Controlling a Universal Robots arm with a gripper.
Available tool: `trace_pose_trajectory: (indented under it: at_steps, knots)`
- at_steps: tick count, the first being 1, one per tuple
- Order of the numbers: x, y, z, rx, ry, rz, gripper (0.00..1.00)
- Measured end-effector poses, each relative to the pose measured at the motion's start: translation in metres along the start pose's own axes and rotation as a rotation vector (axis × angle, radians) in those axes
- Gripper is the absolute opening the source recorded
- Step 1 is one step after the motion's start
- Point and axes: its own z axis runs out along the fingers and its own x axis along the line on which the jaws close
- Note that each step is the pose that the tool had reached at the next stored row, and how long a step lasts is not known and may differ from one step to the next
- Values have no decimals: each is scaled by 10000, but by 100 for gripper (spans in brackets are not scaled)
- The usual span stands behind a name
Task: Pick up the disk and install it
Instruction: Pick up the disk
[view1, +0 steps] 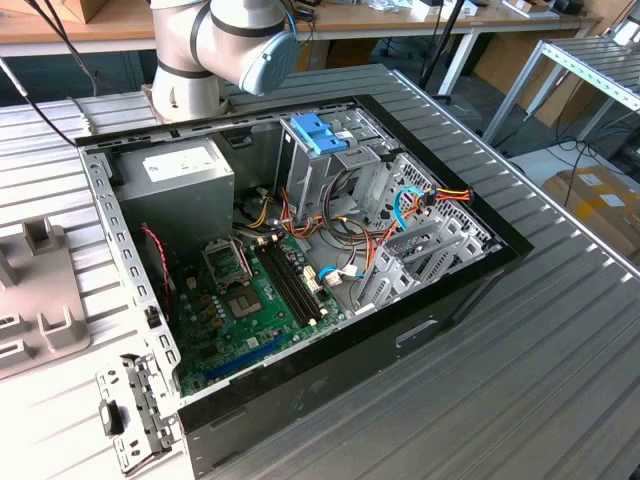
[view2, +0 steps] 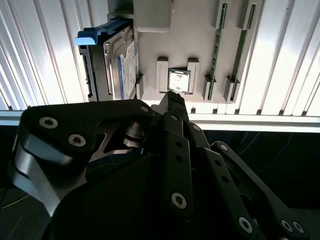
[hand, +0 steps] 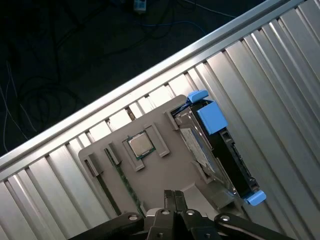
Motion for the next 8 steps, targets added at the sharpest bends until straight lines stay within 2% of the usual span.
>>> trace_pose_trajectory:
  at_steps: [8]
  knots:
    - [0, 0, 0, -10, 19, -437, 11]
